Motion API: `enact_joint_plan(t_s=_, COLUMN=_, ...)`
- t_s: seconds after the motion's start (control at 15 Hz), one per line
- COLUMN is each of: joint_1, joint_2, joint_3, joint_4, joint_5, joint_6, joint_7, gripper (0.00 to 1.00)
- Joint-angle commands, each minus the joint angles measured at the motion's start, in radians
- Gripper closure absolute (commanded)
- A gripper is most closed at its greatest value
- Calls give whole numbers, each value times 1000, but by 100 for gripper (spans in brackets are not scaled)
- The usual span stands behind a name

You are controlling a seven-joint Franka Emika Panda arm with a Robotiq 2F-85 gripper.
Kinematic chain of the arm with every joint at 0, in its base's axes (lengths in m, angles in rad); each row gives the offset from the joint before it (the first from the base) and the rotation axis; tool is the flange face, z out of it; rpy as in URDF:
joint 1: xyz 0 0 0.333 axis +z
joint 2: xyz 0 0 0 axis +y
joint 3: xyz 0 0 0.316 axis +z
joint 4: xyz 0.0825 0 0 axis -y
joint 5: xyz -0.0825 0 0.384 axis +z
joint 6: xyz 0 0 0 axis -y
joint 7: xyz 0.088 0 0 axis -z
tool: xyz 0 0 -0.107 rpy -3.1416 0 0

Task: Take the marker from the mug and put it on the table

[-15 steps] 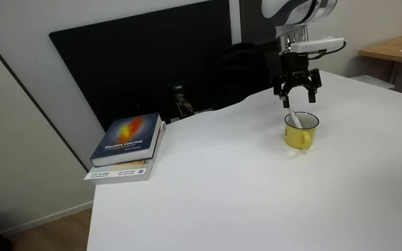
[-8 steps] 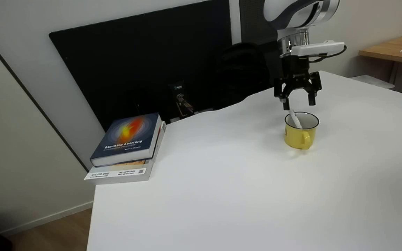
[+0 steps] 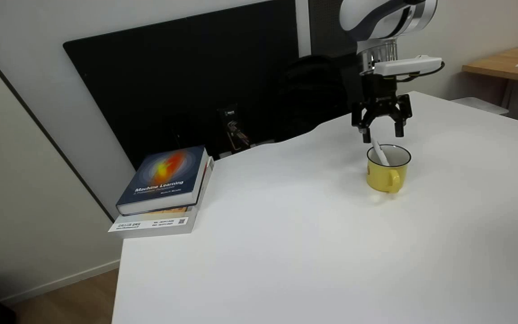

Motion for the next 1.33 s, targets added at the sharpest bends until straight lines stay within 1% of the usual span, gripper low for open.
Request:
enact_joint_plan(t_s=0.0, joint_1=-6, joint_2=56, joint_3=5, joint_4=88, joint_5=4, joint_6=4, joint_7=4, gripper=0)
enact_joint_plan(t_s=0.13, joint_1=-7, joint_2=58, joint_3=5, joint_4=87, joint_5=5, joint_6=8, joint_7=4, gripper=0)
enact_joint_plan(t_s=0.2, joint_1=-10, joint_2=77, joint_3=14, joint_4=121, joint_5=-5, joint_6=-7, joint_7=8, gripper=0)
enact_joint_plan(t_s=0.27, joint_1=-10, joint_2=78, joint_3=14, joint_4=121, joint_5=-6, joint_6=-8, joint_7=8, gripper=25)
enact_joint_plan(t_s=0.33, joint_1=-6, joint_2=61, joint_3=4, joint_4=88, joint_5=2, joint_6=7, joint_7=5, gripper=25)
enact_joint_plan(t_s=0.4, joint_1=-6, joint_2=62, joint_3=2, joint_4=88, joint_5=1, joint_6=7, joint_7=7, gripper=31)
enact_joint_plan(t_s=0.47, joint_1=-5, joint_2=63, joint_3=1, joint_4=88, joint_5=0, joint_6=7, joint_7=8, gripper=40)
enact_joint_plan(t_s=0.67, joint_1=-3, joint_2=63, joint_3=-7, joint_4=88, joint_5=-5, joint_6=5, joint_7=13, gripper=61)
enact_joint_plan(t_s=0.93, joint_1=2, joint_2=56, joint_3=-14, joint_4=87, joint_5=-12, joint_6=2, joint_7=22, gripper=87)
enact_joint_plan(t_s=1.0, joint_1=2, joint_2=54, joint_3=-16, joint_4=87, joint_5=-13, joint_6=0, joint_7=24, gripper=95)
enact_joint_plan(t_s=1.13, joint_1=2, joint_2=49, joint_3=-18, joint_4=87, joint_5=-13, joint_6=-5, joint_7=33, gripper=100)
enact_joint_plan(t_s=1.2, joint_1=3, joint_2=47, joint_3=-20, joint_4=87, joint_5=-14, joint_6=-8, joint_7=37, gripper=95)
enact_joint_plan(t_s=1.27, joint_1=5, joint_2=40, joint_3=-23, joint_4=87, joint_5=-13, joint_6=-14, joint_7=43, gripper=95)
